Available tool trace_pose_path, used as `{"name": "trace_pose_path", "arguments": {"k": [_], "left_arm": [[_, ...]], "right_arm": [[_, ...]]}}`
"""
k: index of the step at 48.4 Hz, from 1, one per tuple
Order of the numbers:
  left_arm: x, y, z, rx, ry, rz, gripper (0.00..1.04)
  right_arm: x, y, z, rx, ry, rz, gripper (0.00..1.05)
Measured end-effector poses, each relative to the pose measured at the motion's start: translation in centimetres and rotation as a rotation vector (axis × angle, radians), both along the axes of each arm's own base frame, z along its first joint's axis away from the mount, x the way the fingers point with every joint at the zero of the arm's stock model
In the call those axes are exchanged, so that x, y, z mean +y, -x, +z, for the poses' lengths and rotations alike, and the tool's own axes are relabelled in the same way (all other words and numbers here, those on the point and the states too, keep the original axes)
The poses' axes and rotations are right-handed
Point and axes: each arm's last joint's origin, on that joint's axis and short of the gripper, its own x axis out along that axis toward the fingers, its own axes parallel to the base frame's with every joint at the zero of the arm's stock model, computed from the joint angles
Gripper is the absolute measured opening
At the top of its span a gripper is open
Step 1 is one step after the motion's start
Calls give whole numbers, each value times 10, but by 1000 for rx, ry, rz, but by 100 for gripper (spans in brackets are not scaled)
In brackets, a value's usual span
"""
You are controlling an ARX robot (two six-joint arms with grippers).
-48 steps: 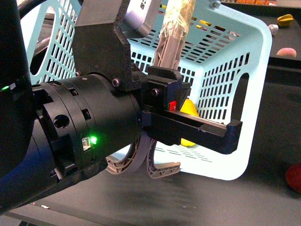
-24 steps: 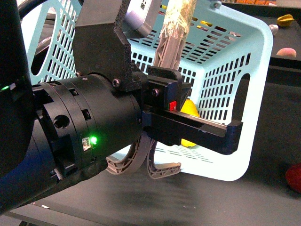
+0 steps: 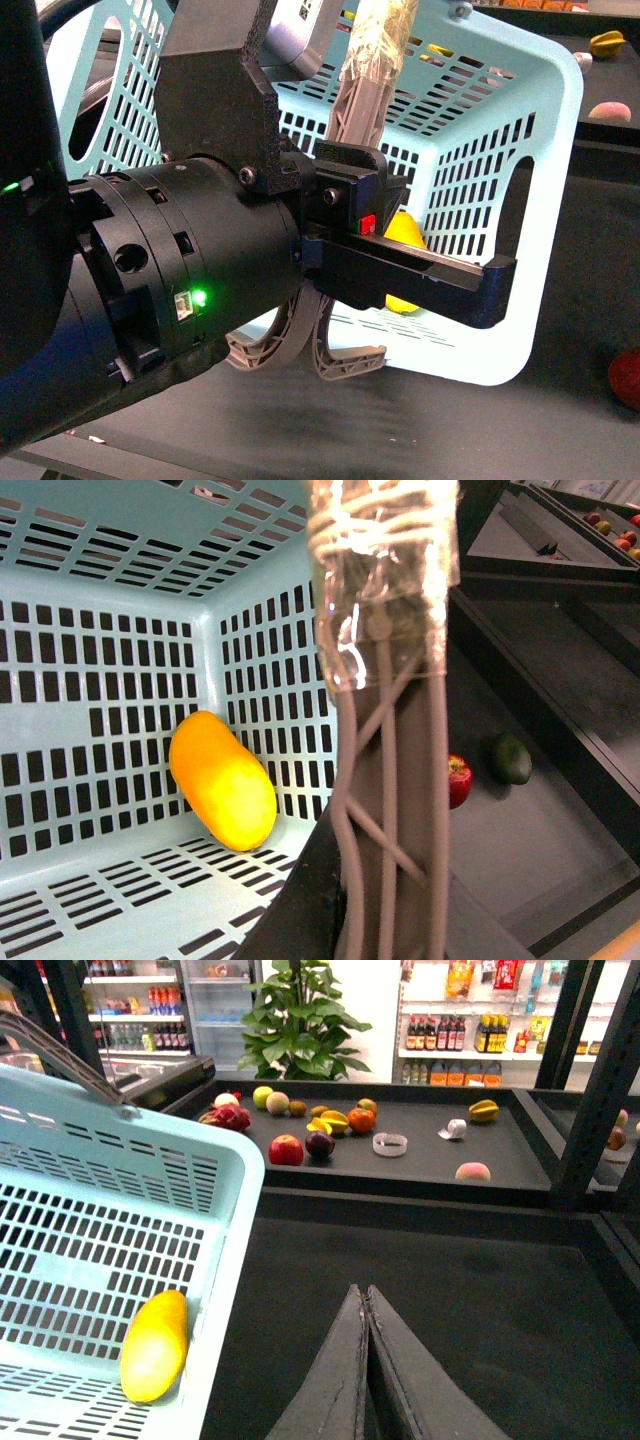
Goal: Pick mango with right arm and hold basket with left
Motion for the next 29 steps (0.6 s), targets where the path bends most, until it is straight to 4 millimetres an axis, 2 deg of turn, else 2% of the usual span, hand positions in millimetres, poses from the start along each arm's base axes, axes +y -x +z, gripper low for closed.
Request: {"name": "trace_pose_path", "arguments": {"k": [29], "left_arm": [[0,0,0,0,0,0,6]], "right_arm": [[0,3,2,-30,0,0,2]]}}
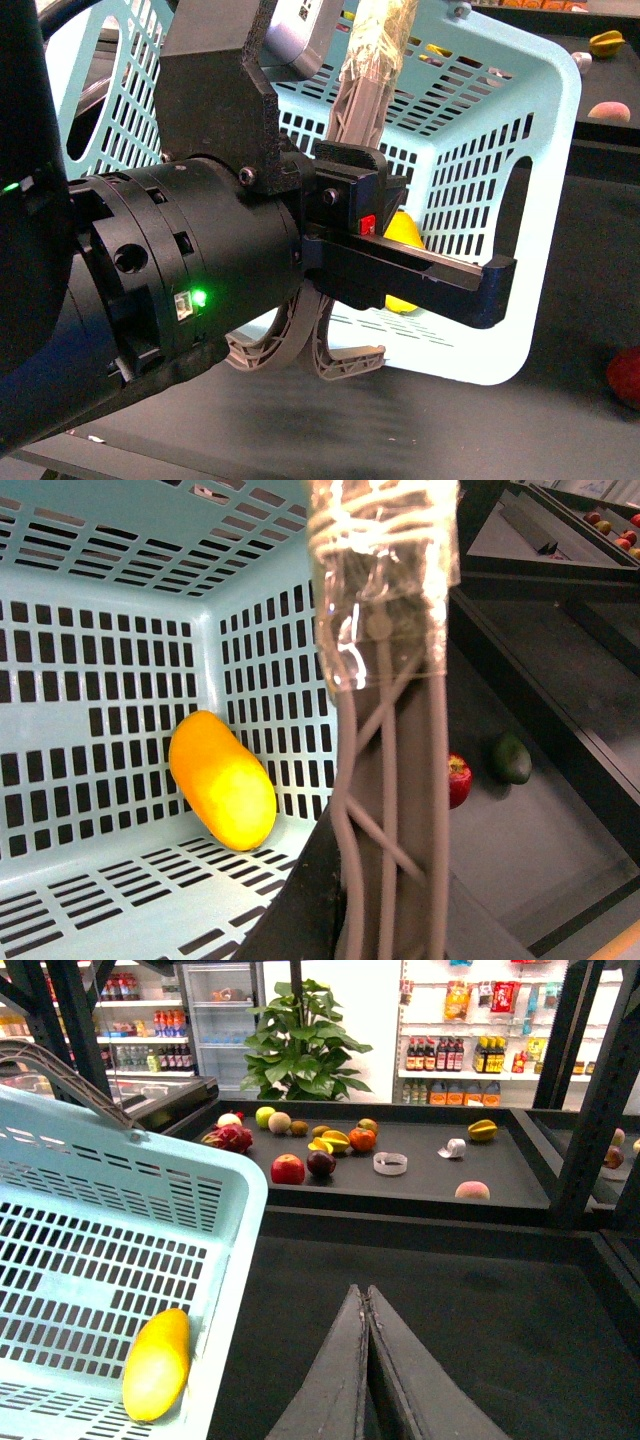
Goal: Pick mango with right arm and hold basket with left
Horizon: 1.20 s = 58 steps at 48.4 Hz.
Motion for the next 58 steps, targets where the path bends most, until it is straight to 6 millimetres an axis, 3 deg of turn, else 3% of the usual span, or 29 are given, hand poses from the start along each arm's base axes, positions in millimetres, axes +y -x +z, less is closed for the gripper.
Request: {"name": "trace_pose_path", "arguments": {"k": [8,37,58], "left_arm": [[0,0,0,0,0,0,6],[0,0,0,0,0,0,6],[3,-4,1,-77,-41,52,6]], "right_arm": [[0,0,0,0,2,0,5],[0,0,0,0,2,0,98],[0,0,0,0,2,0,96]]}}
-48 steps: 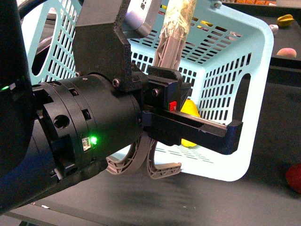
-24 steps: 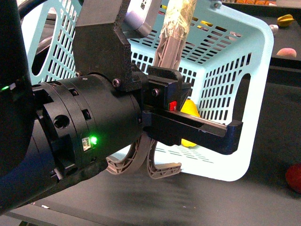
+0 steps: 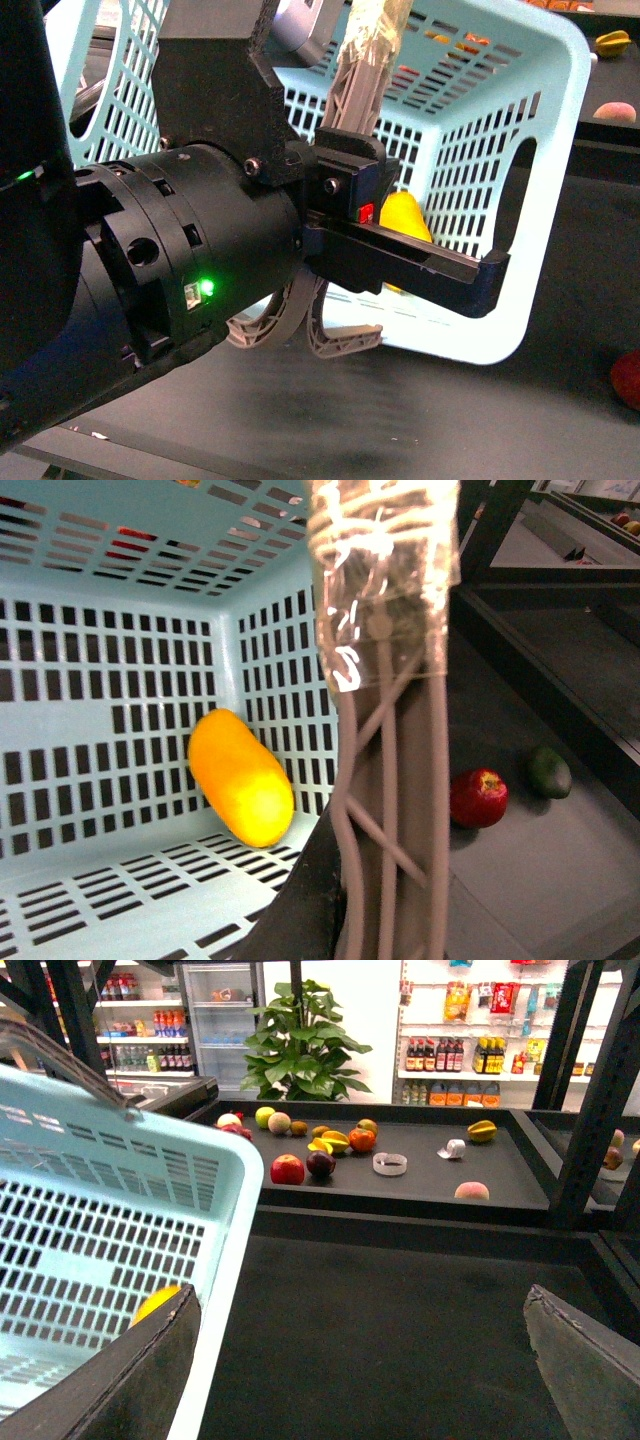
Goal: Pick mango with right arm and hold basket with left
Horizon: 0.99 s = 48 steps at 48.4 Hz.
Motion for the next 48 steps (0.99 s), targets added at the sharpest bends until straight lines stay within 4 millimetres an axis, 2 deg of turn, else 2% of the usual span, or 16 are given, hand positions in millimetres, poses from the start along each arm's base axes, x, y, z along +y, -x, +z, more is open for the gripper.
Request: {"name": "trace_pose_path", "arguments": {"k": [6,12,15,26,36,48], "left_arm": [[3,-17,10,-49,32,23,6],[13,-54,19,-14,142,132,6],[20,-76,19,43,212,240,6],[45,-129,7,191,393,619,6],[68,-157,-6,300,589,847,6],[68,-173,-16,388,841,929,6]], "right_arm": [[0,0,0,0,0,0,96],[0,0,0,0,0,0,96],[0,0,0,0,0,0,96],[0,0,0,0,0,0,96],[0,0,0,0,0,0,96],[0,0,0,0,0,0,96]]}}
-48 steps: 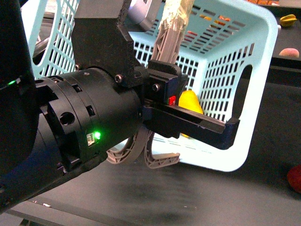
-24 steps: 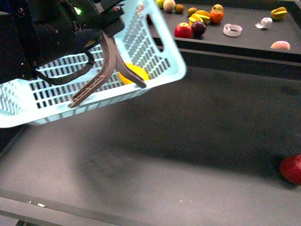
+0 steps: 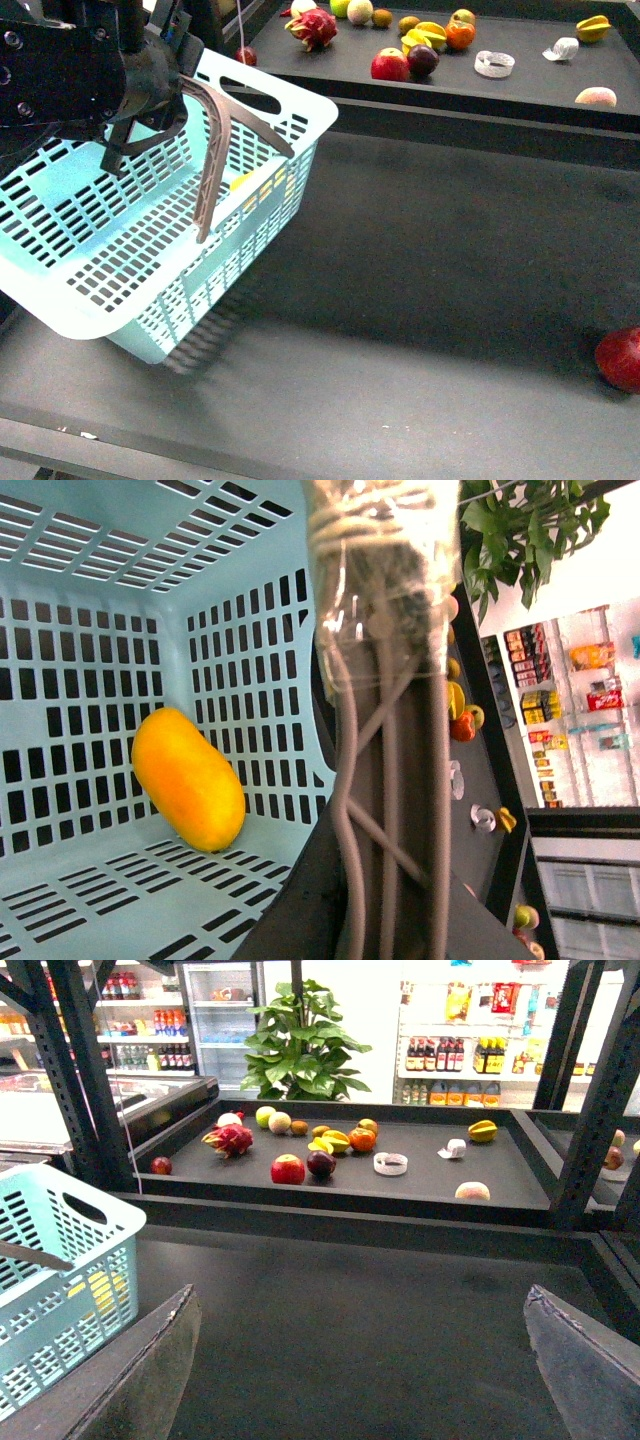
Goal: Pick mango with right arm and hold basket with left
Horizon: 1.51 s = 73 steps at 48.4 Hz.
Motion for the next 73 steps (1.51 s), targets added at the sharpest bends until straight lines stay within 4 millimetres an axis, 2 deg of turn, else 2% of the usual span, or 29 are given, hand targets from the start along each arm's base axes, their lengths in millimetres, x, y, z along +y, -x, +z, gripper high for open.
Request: {"name": "trace_pose_path", "arguments": {"k": [8,19,27,28,32,39,46,50,59,66,73], "left_arm": [[-3,-12,-10,15,70,67,6],[1,-23,-33,74,127,139,6],[0,-28,-34,74,163,168,6],[0,-28,-34,75,169,166,7],[1,-28,-35,79,181,166,26],[4,-24,-30,69,164,161,51],[9,-9,-13,40,132,139,78],[13,7,2,19,107,102,97],[35,48,24,-36,45,75,97],[69,89,46,-81,-36,126,97],[100,138,53,-89,-125,192,97]], "right_arm": [[0,0,0,0,0,0,96],[0,0,0,0,0,0,96],[0,0,0,-1,0,0,96],[0,0,0,-1,0,0,96],[0,0,0,-1,0,0,96],[0,0,0,-1,0,0,96],[0,0,0,-1,0,0,96],[0,0,0,-1,0,0,96],[0,0,0,-1,0,0,96],[0,0,0,-1,0,0,96],[0,0,0,-1,0,0,96]]}}
